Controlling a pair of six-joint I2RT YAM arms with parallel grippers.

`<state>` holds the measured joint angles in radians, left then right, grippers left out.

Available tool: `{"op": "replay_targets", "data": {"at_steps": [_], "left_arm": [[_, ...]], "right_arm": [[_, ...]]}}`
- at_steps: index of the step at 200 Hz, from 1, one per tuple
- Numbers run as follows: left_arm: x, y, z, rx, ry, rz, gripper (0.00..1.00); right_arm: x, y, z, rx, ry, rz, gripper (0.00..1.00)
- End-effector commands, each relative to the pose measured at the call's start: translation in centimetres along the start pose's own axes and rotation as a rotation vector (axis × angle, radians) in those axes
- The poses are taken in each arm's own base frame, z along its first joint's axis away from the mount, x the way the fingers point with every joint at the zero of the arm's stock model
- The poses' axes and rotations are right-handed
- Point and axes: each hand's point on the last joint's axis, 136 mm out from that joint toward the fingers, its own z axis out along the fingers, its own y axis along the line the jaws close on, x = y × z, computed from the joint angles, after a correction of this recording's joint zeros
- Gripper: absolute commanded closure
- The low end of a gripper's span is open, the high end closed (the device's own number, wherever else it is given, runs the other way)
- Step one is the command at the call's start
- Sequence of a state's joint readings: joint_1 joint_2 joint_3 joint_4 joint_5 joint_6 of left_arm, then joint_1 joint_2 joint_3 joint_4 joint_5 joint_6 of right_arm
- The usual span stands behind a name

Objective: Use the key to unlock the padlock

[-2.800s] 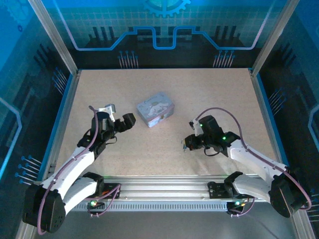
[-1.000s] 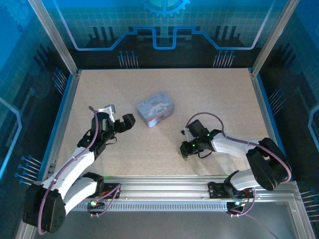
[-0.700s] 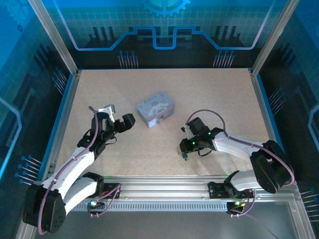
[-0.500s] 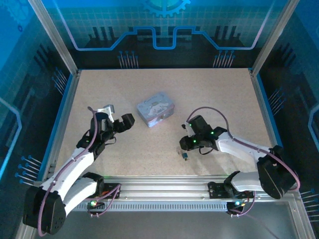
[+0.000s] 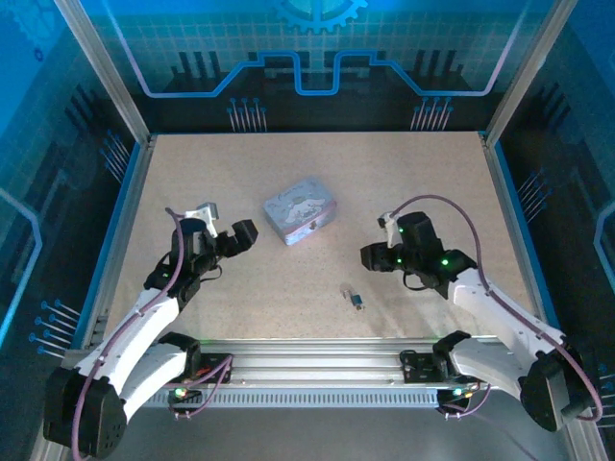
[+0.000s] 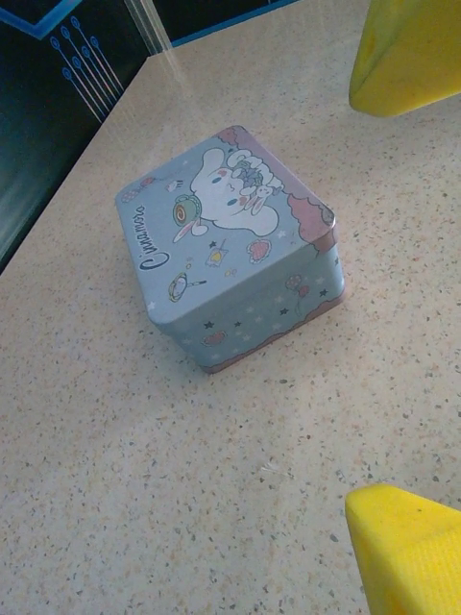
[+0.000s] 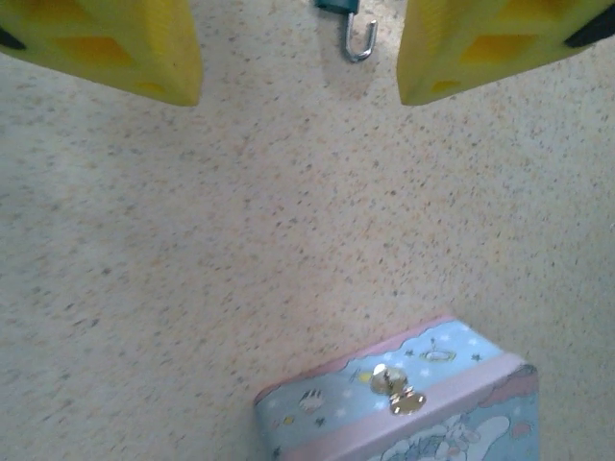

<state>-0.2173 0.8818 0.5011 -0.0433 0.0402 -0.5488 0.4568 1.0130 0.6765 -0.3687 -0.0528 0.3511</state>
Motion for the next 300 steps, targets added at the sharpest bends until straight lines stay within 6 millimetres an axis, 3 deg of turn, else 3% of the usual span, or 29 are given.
{"op": "replay_targets", "data": {"at_steps": [1, 60, 109, 191, 262, 300], "left_arm": [[-1.2, 0.0, -0.7, -0.017, -0.035, 0.023, 0.01], [-2.7, 1.2, -1.3, -0.088, -0.084, 0.071, 0.01], [-4.0, 3.1, -1.5, -0.185, -0.124, 0.112, 0.01], [-5.6, 6.5, -1.5, -0.327, -0.262, 0.225, 0.01], [-5.8, 8.4, 0.4, -0.374, -0.298, 0.334, 0.01], [-5.6, 9.6, 1.6, -0.389, -0.284, 0.353, 0.01]], "right_arm": [[-0.9, -1.2, -0.7, 0.027, -0.062, -0.004, 0.37], [-3.3, -3.4, -2.0, 0.052, -0.199, 0.009, 0.14], [-4.5, -6.4, -2.4, 0.117, -0.287, 0.039, 0.0], [-6.1, -11.9, -2.2, 0.27, -0.386, 0.028, 0.0], [-6.4, -16.0, -0.5, 0.363, -0.403, 0.033, 0.0], [-6.9, -17.1, 0.0, 0.387, -0.444, -0.004, 0.0]]}}
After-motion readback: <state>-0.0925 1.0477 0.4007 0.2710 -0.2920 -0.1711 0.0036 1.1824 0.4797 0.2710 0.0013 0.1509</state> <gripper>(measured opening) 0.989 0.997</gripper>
